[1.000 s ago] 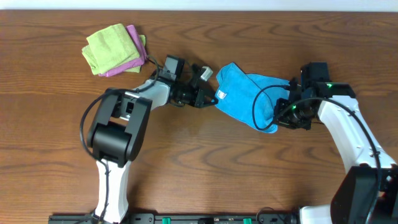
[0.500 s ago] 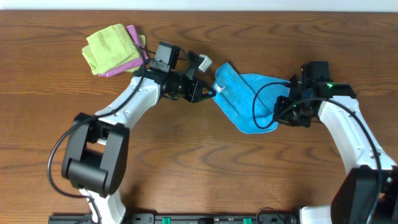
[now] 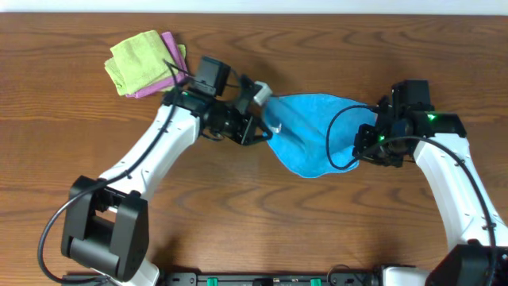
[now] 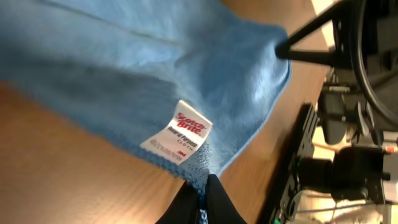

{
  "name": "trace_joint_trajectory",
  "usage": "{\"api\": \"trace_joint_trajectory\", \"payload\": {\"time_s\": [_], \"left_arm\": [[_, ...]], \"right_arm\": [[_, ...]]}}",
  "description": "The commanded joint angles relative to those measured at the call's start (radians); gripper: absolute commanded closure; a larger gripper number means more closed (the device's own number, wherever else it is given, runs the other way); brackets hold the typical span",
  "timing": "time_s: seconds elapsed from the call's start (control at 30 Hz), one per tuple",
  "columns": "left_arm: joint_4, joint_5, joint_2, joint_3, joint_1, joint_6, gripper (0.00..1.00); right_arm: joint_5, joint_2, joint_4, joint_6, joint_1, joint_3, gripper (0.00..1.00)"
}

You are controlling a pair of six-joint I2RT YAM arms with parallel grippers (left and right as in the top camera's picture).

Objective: Fold the cloth
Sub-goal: 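Pull the cloth corners apart with both grippers toward the front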

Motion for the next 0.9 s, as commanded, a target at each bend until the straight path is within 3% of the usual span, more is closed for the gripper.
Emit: {"api": "trace_joint_trajectory", "payload": {"time_s": [0.0,0.53,0.87], "left_arm": [[-0.006,-0.015,-0.022,-0.002,-0.043,0.032,0.94],[-0.161,-0.120,-0.171,-0.002,-0.077,0.035,0.94],[-0.157,-0.121,-0.172,-0.005,-0.222,0.008,0.94]], "right_arm": [[0.044,-0.012,-0.002,0.024,-0.022,-0.003,0.98],[0.074,-0.100,-0.093,0.024,-0.128,-0.003,0.98],[0.073,-0.162,-0.175,0.023,-0.128,-0.003,0.99]]}}
